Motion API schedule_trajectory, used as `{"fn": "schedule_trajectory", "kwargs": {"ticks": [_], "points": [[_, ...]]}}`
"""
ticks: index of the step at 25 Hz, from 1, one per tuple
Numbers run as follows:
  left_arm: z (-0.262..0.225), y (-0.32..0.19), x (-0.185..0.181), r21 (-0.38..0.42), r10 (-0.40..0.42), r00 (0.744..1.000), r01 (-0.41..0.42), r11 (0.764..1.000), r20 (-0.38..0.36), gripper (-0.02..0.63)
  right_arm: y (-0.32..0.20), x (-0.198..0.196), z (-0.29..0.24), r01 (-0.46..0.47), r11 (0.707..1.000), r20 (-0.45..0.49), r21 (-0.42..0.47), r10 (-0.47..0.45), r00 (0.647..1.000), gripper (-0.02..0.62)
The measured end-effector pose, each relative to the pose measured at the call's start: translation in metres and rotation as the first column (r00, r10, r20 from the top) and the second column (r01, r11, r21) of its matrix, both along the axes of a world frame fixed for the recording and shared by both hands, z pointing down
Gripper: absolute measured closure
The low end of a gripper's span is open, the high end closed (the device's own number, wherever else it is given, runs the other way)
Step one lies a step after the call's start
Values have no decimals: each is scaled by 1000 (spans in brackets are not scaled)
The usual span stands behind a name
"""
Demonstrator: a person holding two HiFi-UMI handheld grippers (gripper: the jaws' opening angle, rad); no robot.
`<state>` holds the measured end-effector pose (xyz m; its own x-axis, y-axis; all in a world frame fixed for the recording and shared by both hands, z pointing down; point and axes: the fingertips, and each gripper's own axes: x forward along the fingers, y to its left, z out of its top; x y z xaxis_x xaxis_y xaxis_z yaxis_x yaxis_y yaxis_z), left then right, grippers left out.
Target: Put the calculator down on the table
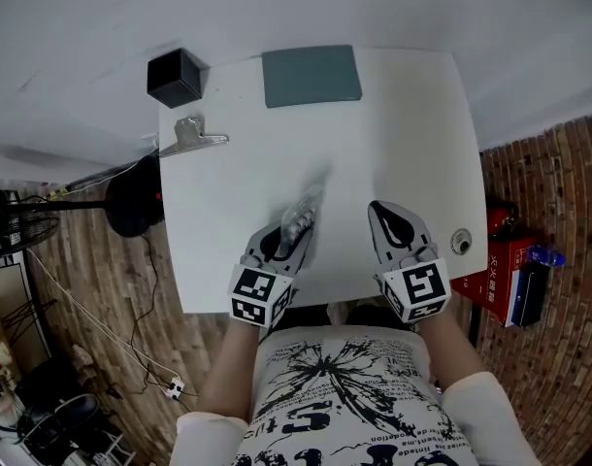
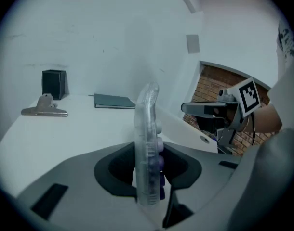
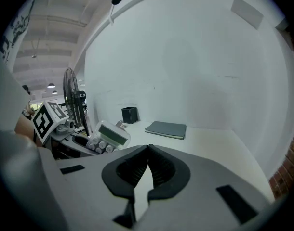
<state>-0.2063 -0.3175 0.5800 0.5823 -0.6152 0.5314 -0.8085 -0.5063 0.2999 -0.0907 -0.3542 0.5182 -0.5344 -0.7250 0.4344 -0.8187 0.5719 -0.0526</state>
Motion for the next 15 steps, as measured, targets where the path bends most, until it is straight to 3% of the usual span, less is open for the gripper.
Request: {"fn": "schedule_trajectory", "kwargs": {"ticks": [4, 15], "points": [[2, -9, -1, -32, -18, 999, 16, 999, -46, 462, -6, -2, 8, 2, 1000, -4, -21, -2, 1000, 580], [12, -26, -20, -62, -91, 996, 90, 994, -13, 426, -16, -15, 12, 26, 999, -10, -34, -26, 1000, 580]]}}
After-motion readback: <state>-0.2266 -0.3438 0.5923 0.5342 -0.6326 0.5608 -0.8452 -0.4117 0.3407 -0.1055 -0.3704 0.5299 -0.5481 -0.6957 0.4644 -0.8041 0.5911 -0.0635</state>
